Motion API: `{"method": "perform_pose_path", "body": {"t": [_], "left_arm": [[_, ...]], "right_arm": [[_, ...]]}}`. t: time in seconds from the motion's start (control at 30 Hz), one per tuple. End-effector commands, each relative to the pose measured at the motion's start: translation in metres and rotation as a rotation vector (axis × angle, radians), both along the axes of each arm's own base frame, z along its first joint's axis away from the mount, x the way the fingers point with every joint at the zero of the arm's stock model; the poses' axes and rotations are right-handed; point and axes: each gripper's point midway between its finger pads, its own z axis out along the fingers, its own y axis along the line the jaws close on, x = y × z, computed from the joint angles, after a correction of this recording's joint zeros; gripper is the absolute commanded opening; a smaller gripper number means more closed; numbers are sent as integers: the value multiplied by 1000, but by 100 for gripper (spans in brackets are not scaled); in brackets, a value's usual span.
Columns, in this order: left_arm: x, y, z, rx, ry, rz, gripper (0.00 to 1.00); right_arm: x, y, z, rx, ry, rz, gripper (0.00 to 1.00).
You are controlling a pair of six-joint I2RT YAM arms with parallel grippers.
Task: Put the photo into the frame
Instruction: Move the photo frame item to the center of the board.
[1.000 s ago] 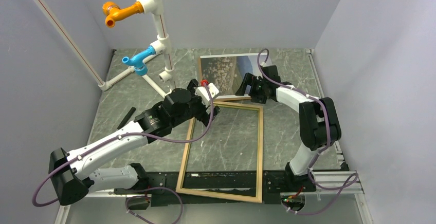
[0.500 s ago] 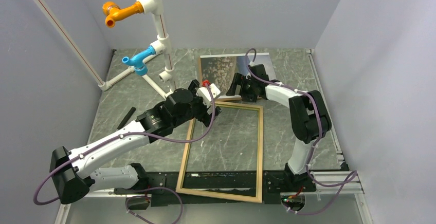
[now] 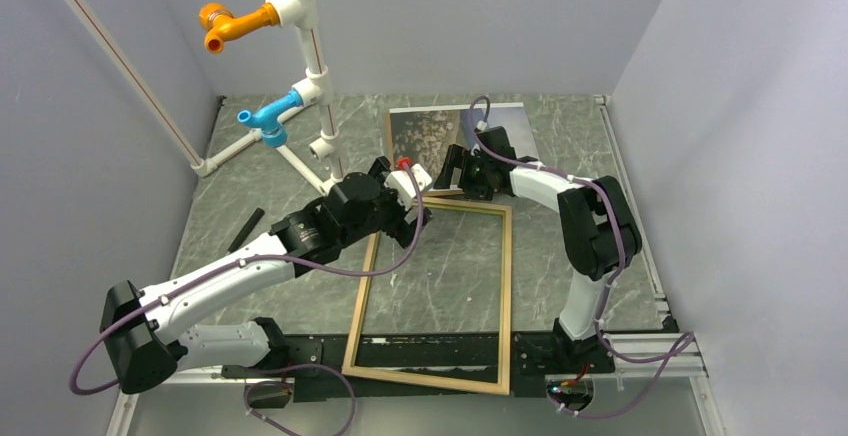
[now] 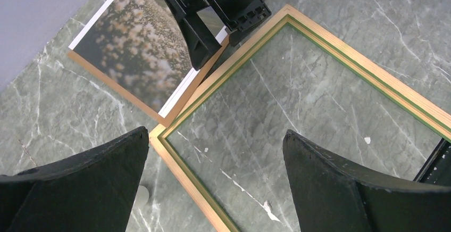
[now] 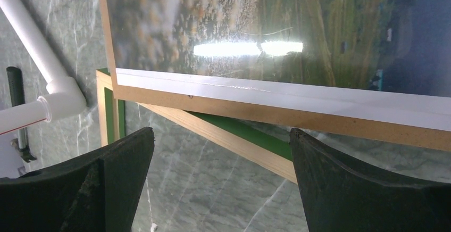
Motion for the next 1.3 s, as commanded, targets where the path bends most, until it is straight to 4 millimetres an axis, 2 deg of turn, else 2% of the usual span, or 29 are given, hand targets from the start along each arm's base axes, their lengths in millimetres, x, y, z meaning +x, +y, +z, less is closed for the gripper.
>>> {"method": "perform_pose_path", "body": {"t": [0.0, 0.2, 0.43, 0.53, 0.77, 0.93, 1.13, 1.27], "left_arm": [[6, -6, 18, -29, -28, 10, 99], [8, -7, 15, -19, -25, 16, 99], [10, -4, 14, -11, -31, 37, 99], [11, -5, 12, -7, -25, 41, 99], [13, -3, 11, 1, -27, 57, 99], [15, -2, 12, 5, -34, 67, 99], [15, -1, 11, 11, -32, 70, 99], [16, -1, 11, 13, -32, 73, 99]], "right_arm": [[10, 8, 18, 35, -60, -8, 100], [21, 22, 21, 63, -62, 7, 100], [44, 36, 16, 91, -76, -14, 100], [55, 39, 11, 83, -77, -26, 100], [77, 43, 15, 55, -99, -26, 100], [66, 38, 23, 34, -97, -17, 100], [35, 18, 21, -21, -67, -25, 100], [16, 3, 12, -101, -32, -18, 100]]}}
